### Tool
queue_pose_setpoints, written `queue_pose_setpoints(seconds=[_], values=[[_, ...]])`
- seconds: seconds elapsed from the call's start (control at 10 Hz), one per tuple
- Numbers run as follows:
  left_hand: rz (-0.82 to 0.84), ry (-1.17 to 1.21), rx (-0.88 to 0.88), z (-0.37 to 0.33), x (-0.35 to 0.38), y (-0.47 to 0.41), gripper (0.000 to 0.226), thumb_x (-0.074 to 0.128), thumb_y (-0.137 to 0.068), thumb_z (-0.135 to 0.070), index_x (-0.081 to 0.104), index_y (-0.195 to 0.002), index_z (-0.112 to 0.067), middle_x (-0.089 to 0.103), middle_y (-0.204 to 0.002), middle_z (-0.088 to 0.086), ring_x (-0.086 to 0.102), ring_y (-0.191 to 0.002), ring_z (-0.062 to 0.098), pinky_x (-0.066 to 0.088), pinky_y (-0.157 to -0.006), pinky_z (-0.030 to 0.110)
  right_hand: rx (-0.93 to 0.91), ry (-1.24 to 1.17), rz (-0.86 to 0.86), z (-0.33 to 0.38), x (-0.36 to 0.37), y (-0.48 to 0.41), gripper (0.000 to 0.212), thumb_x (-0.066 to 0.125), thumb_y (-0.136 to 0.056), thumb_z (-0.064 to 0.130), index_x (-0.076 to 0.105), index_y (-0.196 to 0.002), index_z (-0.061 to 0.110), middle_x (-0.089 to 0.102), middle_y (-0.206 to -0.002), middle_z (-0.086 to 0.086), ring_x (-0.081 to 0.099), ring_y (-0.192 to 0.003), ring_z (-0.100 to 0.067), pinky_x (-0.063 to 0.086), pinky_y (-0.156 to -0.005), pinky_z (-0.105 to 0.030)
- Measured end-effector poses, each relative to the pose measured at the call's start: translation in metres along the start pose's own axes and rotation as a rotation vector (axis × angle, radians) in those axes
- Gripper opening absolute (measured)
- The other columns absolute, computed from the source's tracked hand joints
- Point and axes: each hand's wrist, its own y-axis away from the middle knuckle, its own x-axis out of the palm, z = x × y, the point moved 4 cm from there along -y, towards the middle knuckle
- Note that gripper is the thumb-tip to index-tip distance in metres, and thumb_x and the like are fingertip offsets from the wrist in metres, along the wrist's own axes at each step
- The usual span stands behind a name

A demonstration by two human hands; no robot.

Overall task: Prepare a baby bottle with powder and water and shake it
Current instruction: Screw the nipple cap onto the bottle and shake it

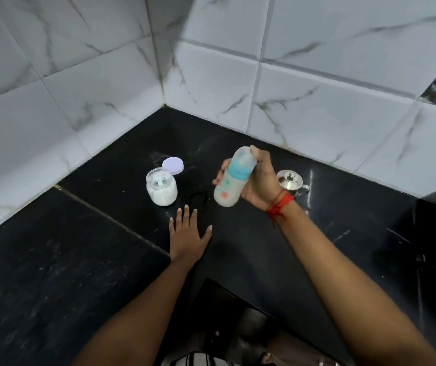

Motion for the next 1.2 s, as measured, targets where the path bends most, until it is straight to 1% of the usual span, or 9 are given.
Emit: queue_pose_setpoints(seconds=[0.1, 0.2, 0.3, 0.4, 0.7, 0.8, 0.9, 1.0, 1.2], values=[[0.008, 0.007, -0.008, -0.002, 0.001, -0.002, 0.090, 0.014, -0.092, -0.073, 0.030, -0.162, -0.019, 0.020, -0.172, 0.008, 0.010, -0.161, 0.026, 0.007, -0.129, 0.050, -0.061, -0.098, 0.101, 0.013, 0.031, 0.009, 0.058, 0.046, -0.084, 0.055, 0.070, -0.057, 0.009, 0.068, -0.058, -0.007, 0.070, -0.051, -0.022, 0.064, -0.065, -0.041], [0.004, 0.011, -0.005, 0.001, 0.001, -0.001, 0.090, 0.016, -0.092, -0.073, 0.030, -0.162, -0.019, 0.020, -0.172, 0.008, 0.010, -0.161, 0.025, 0.007, -0.129, 0.050, 0.037, 0.134, 0.321, -0.004, 0.067, 0.014, 0.078, 0.085, -0.032, 0.066, 0.062, -0.077, 0.006, 0.068, -0.061, -0.006, 0.068, -0.055, -0.021, 0.058, -0.090, -0.052], [0.007, 0.022, -0.002, -0.002, 0.001, -0.001, 0.089, 0.016, -0.093, -0.073, 0.029, -0.162, -0.019, 0.019, -0.172, 0.008, 0.009, -0.161, 0.025, 0.005, -0.129, 0.050, -0.004, -0.049, 0.279, -0.007, 0.057, 0.010, 0.076, 0.082, -0.039, 0.073, 0.067, -0.081, 0.011, 0.066, -0.080, -0.009, 0.067, -0.082, -0.029, 0.053, -0.092, -0.048], [0.018, 0.009, 0.002, 0.001, -0.001, 0.001, 0.086, 0.019, -0.095, -0.072, 0.027, -0.163, -0.019, 0.016, -0.173, 0.008, 0.006, -0.161, 0.025, 0.004, -0.129, 0.049, 0.008, 0.188, 0.077, -0.033, 0.012, -0.023, 0.060, 0.052, -0.083, 0.069, 0.060, -0.094, 0.011, 0.061, -0.089, -0.012, 0.058, -0.094, -0.035, 0.050, -0.090, -0.047], [0.019, 0.016, -0.008, 0.000, 0.000, -0.001, 0.089, 0.015, -0.092, -0.073, 0.029, -0.162, -0.020, 0.018, -0.173, 0.007, 0.008, -0.161, 0.024, 0.005, -0.130, 0.050, -0.073, 0.050, 0.089, -0.010, 0.044, 0.009, 0.070, 0.055, -0.074, 0.074, 0.065, -0.089, 0.007, 0.060, -0.091, -0.013, 0.059, -0.091, -0.034, 0.037, -0.104, -0.054], [0.022, 0.024, -0.010, -0.001, -0.003, 0.000, 0.089, 0.014, -0.092, -0.073, 0.027, -0.163, -0.020, 0.016, -0.173, 0.007, 0.006, -0.161, 0.024, 0.004, -0.130, 0.049, 0.054, -0.062, -0.095, -0.038, -0.009, -0.047, 0.080, 0.054, -0.074, 0.078, 0.059, -0.107, 0.006, 0.052, -0.103, -0.017, 0.050, -0.105, -0.034, 0.035, -0.109, -0.056], [0.010, 0.023, -0.003, 0.001, 0.000, 0.000, 0.088, 0.018, -0.094, -0.072, 0.030, -0.162, -0.019, 0.019, -0.173, 0.007, 0.008, -0.161, 0.025, 0.006, -0.129, 0.050, 0.183, -0.100, 0.017, -0.070, -0.047, -0.071, 0.097, 0.058, -0.070, 0.080, 0.053, -0.123, -0.001, 0.056, -0.102, -0.016, 0.053, -0.102, -0.033, 0.044, -0.107, -0.056], [0.000, 0.033, -0.011, -0.001, 0.000, 0.000, 0.088, 0.019, -0.094, -0.072, 0.033, -0.161, -0.019, 0.021, -0.172, 0.008, 0.011, -0.161, 0.025, 0.008, -0.130, 0.050, -0.054, 0.106, -0.020, -0.022, 0.015, -0.017, 0.069, 0.057, -0.070, 0.074, 0.063, -0.088, 0.008, 0.060, -0.087, -0.010, 0.057, -0.093, -0.032, 0.039, -0.100, -0.050], [0.025, 0.040, -0.012, -0.002, -0.001, -0.001, 0.089, 0.014, -0.093, -0.074, 0.026, -0.163, -0.020, 0.014, -0.174, 0.006, 0.004, -0.161, 0.023, 0.002, -0.130, 0.048, -0.043, -0.067, 0.086, -0.017, 0.034, -0.018, 0.068, 0.062, -0.066, 0.075, 0.062, -0.087, 0.011, 0.056, -0.090, -0.010, 0.058, -0.091, -0.032, 0.041, -0.097, -0.053]])
